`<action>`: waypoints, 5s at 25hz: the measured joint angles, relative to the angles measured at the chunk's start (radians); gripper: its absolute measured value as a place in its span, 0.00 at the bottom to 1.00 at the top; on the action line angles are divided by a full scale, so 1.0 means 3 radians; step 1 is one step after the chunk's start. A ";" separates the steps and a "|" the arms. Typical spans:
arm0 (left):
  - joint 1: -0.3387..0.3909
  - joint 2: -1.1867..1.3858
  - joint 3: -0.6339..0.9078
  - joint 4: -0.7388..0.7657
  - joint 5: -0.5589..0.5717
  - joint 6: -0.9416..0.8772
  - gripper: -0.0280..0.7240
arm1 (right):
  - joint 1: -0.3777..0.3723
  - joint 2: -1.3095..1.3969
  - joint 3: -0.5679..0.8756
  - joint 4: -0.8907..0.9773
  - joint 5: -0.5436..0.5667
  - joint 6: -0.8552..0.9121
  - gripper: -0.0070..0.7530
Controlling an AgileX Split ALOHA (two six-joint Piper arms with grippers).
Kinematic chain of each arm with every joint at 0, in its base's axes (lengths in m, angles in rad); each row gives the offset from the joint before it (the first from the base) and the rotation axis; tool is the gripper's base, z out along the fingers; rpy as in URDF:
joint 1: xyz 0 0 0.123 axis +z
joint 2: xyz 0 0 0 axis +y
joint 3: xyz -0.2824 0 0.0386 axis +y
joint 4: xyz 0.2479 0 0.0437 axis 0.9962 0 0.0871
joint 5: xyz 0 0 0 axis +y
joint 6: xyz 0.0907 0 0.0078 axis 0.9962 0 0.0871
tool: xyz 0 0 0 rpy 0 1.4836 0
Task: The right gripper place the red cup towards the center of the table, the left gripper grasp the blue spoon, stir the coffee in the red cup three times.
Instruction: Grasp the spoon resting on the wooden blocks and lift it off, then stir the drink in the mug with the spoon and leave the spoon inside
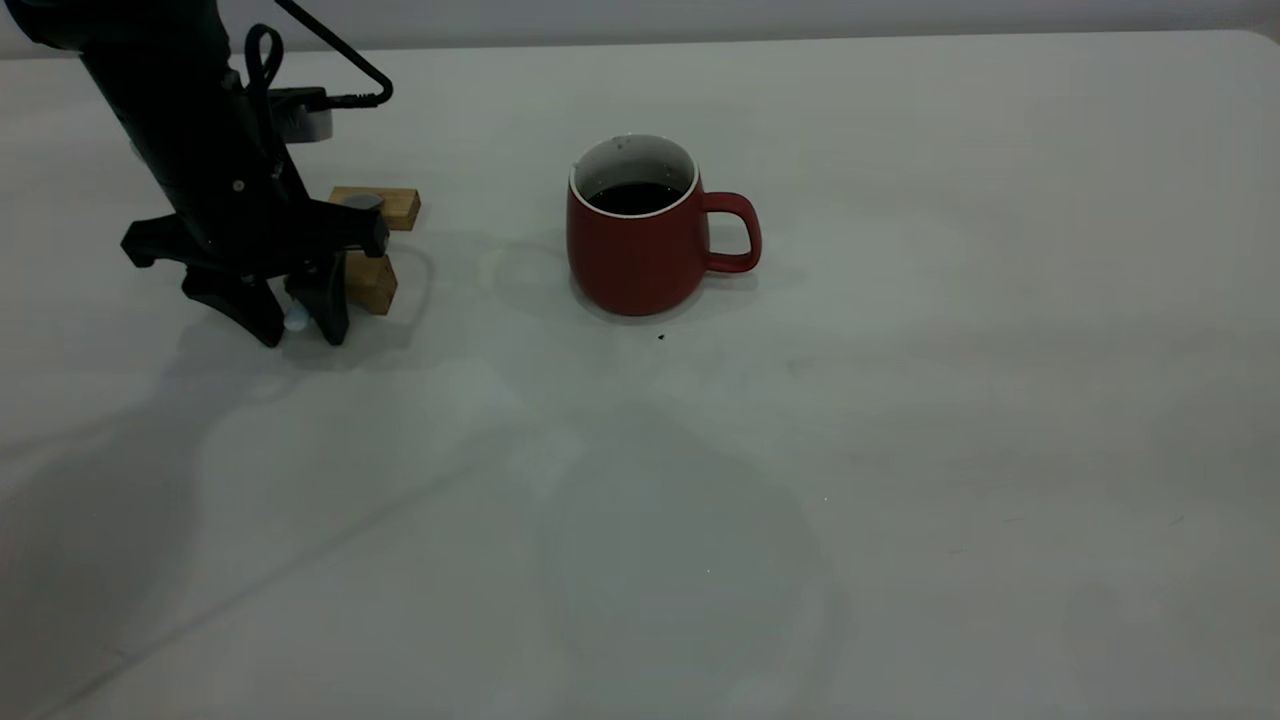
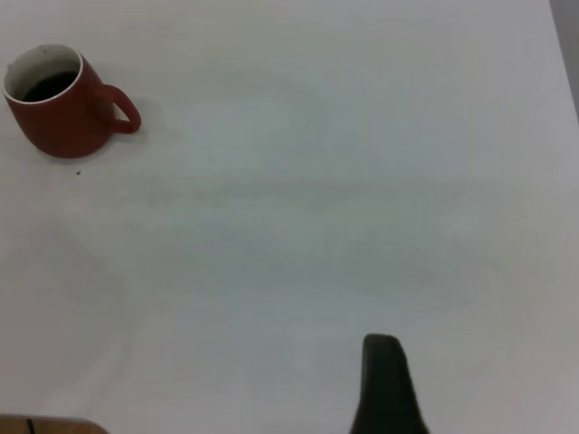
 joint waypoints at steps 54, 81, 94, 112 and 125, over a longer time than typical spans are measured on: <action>-0.0412 -0.0497 -0.0991 -0.3995 0.1456 -0.3911 0.21 | 0.0000 -0.0003 0.0000 -0.0001 0.0000 0.0000 0.77; -0.0364 0.0243 -0.1106 -0.4226 0.0958 -0.3836 0.21 | 0.0000 -0.0003 0.0000 -0.0004 0.0000 0.0000 0.77; -0.0469 0.0308 -0.1206 -0.3861 0.1269 -0.3986 0.21 | 0.0000 -0.0006 0.0000 -0.0004 0.0000 0.0000 0.77; -0.0640 0.0416 -0.1225 -0.4167 0.0746 -0.3749 0.21 | 0.0000 -0.0006 0.0000 -0.0004 0.0000 0.0000 0.77; -0.0426 0.0415 -0.1231 -0.3704 0.0806 -0.3981 0.21 | 0.0000 -0.0006 0.0000 -0.0004 0.0000 0.0000 0.77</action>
